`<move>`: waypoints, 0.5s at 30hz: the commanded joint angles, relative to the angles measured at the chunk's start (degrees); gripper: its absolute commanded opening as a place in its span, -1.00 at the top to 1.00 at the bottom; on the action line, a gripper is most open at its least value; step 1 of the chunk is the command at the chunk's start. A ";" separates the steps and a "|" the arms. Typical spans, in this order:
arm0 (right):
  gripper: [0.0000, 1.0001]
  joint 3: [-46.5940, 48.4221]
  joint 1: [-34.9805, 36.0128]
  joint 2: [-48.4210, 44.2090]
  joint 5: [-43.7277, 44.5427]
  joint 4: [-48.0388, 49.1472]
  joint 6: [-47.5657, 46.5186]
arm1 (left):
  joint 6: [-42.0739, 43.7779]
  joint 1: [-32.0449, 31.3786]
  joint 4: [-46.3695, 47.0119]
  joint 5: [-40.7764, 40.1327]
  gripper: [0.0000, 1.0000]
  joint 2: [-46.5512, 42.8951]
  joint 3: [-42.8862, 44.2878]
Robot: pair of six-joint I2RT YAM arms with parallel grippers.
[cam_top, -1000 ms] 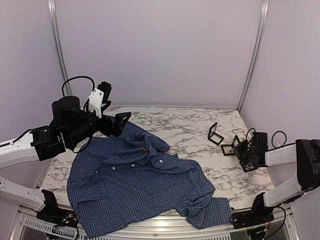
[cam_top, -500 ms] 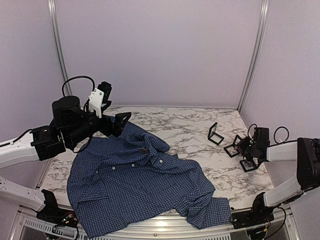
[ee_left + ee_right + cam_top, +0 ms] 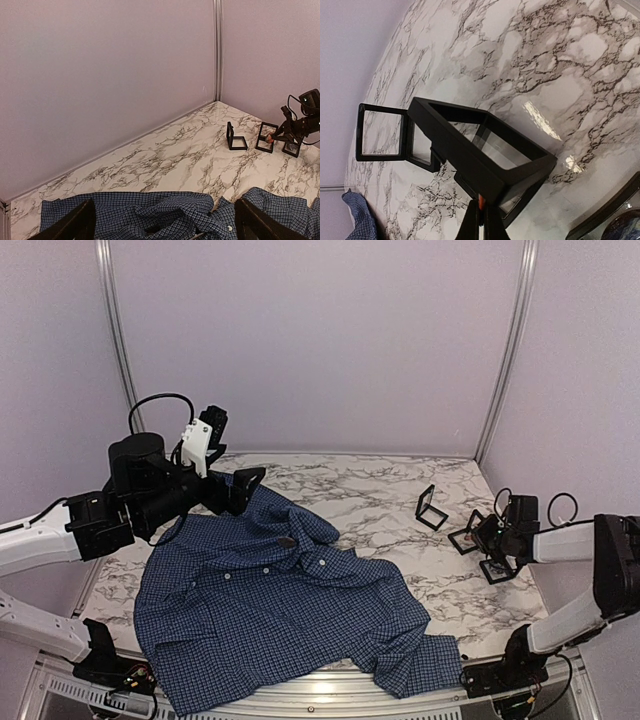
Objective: Remove the brooch from the garment
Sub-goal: Place the brooch in the brooch box.
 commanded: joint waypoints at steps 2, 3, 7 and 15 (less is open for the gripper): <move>1.00 1.65 -0.24 2.12 -2.40 2.36 -1.02 | -0.44 0.35 -0.98 0.77 -0.98 0.49 0.46; 1.00 1.65 -0.20 2.30 -2.62 2.83 -1.02 | -0.43 0.38 -0.98 0.79 -0.98 0.53 0.46; 1.00 2.11 -0.03 3.20 -3.15 3.49 -1.19 | -0.32 0.40 -1.15 0.82 -0.98 0.63 0.55; 1.00 3.11 -0.02 5.27 -3.93 4.05 -1.66 | -0.32 0.42 -1.16 0.88 -0.98 0.80 0.64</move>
